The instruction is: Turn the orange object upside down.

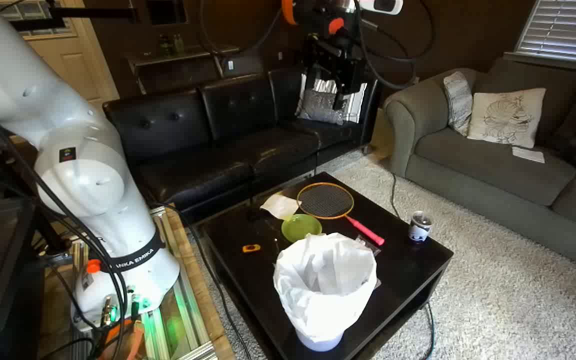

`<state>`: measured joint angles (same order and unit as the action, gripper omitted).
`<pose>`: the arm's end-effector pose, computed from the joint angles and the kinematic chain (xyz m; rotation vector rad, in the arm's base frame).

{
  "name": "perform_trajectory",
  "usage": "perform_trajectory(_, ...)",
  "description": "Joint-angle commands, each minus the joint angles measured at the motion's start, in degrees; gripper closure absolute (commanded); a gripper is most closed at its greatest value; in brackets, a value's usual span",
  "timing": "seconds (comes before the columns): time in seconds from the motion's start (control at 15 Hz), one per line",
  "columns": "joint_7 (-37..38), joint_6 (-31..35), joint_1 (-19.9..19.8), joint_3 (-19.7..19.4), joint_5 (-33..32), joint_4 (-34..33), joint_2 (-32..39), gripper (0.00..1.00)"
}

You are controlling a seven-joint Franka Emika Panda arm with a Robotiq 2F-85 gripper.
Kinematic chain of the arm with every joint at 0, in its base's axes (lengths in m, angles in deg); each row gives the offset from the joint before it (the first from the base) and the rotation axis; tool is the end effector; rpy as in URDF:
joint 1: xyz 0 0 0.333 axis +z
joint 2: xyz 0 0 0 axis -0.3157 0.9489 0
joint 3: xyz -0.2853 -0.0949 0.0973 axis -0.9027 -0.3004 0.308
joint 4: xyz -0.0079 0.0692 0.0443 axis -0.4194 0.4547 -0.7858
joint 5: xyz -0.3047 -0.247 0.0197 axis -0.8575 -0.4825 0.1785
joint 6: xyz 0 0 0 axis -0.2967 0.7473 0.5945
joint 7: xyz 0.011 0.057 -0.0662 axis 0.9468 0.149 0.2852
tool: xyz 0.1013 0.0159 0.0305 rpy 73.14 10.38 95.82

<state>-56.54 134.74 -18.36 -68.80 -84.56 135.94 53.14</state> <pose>0.4406 -0.1035 0.5319 -2.9685 -0.0588 0.0239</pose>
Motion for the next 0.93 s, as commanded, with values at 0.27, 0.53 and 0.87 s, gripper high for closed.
perform_trajectory(0.27, -0.43, -0.13, -1.67, 1.42, 0.47, -0.11, 0.17, 0.00)
perform_trajectory(0.53, -0.43, -0.13, -1.67, 1.42, 0.47, -0.11, 0.17, 0.00)
perform_trajectory(0.87, -7.46, 2.14, 2.88, 4.18, 10.03, 0.86, 6.35, 0.00)
